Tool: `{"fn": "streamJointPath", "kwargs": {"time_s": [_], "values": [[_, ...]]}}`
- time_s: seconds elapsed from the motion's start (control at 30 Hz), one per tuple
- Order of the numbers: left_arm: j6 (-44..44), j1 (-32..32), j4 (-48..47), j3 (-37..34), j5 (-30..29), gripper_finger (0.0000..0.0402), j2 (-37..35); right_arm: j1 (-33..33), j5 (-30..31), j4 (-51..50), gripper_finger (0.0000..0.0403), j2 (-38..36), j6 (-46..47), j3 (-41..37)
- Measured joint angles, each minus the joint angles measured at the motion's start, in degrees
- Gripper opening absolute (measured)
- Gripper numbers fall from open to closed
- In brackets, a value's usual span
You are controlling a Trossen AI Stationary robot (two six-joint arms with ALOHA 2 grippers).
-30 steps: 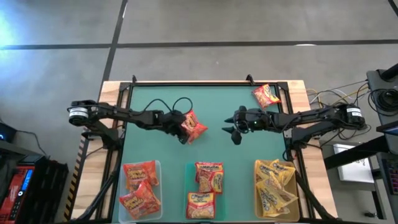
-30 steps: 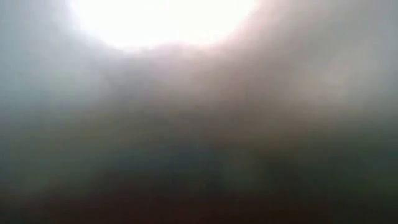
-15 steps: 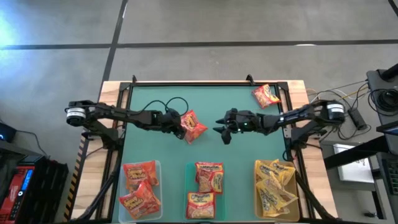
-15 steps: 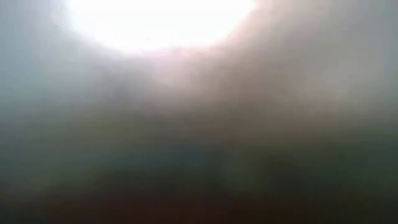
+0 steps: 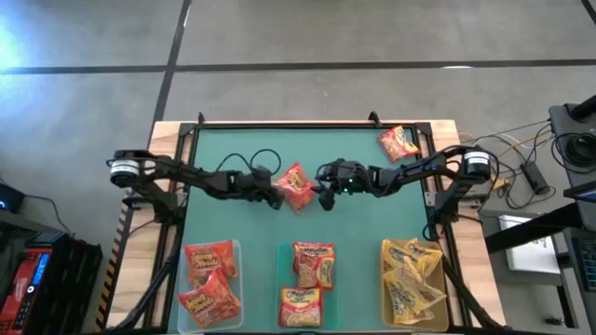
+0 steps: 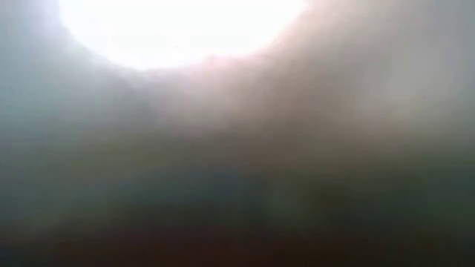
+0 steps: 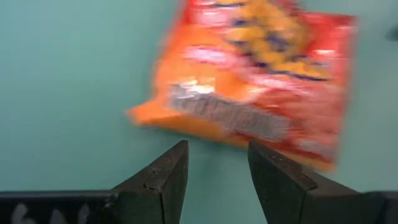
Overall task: Sort Maruchan noodles
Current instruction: Put the orange noodle pack into the transparent bin
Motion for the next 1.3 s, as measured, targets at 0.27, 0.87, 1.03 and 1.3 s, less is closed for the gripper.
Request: {"fn": "streamJointPath", "kwargs": {"time_s": [0.27, 0.87, 1.03, 1.3], "values": [[3.57, 0.0, 10.64, 1.1, 5.53, 0.0151, 4.76, -0.82, 0.42, -2.03, 0.0205, 1.61, -0.17, 0.83], [4.34, 3.73, 11.17, 2.64, 0.65, 0.0151, 2.2, -3.3, 3.46, -14.06, 0.0205, 1.46, -1.11, 0.71], [3.38, 4.72, 11.73, 2.62, 0.64, 0.0151, 2.23, -3.3, 3.46, -15.42, 0.0205, 1.46, -1.64, 0.71], [-0.4, 4.73, 14.74, 2.58, 0.22, 0.0151, 2.23, -3.3, 3.5, -15.97, 0.0205, 1.46, -3.3, 0.71]]}}
